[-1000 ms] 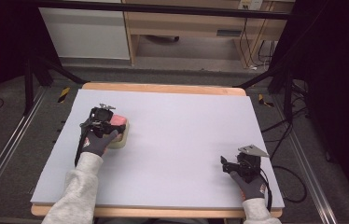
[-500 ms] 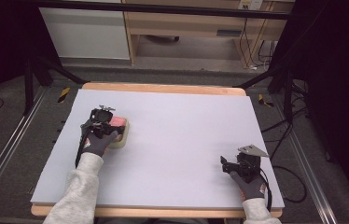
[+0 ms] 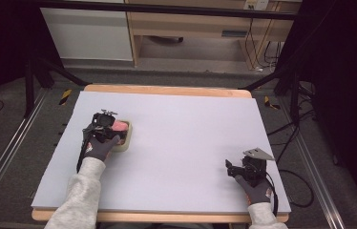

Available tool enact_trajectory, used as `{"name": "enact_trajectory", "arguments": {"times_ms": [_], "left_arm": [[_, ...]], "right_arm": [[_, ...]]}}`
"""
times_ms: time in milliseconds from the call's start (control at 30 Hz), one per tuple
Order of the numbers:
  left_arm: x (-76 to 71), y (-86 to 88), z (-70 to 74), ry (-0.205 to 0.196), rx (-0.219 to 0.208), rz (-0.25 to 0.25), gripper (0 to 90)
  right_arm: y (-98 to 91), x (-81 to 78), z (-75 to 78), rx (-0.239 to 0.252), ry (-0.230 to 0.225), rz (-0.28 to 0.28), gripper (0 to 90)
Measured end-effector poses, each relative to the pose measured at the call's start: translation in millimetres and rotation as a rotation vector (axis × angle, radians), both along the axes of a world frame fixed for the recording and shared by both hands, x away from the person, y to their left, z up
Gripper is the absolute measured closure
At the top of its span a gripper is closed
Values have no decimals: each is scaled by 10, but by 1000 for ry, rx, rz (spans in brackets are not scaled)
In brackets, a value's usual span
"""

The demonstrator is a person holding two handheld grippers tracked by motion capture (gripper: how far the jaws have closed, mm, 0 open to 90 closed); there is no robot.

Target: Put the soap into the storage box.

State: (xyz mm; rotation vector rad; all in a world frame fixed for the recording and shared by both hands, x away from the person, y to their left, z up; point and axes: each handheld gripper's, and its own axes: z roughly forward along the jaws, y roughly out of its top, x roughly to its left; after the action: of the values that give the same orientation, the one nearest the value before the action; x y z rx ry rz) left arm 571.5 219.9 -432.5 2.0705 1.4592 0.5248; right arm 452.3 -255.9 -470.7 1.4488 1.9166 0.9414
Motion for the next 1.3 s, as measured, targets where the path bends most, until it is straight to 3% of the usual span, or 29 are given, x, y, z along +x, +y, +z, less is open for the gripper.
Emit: {"name": "enact_trajectory", "arguments": {"times_ms": [1300], "left_arm": [[24, -15, -121, 7, 9, 38, 369]], "right_arm": [[6, 1, -2, -9, 3, 2, 111]]}}
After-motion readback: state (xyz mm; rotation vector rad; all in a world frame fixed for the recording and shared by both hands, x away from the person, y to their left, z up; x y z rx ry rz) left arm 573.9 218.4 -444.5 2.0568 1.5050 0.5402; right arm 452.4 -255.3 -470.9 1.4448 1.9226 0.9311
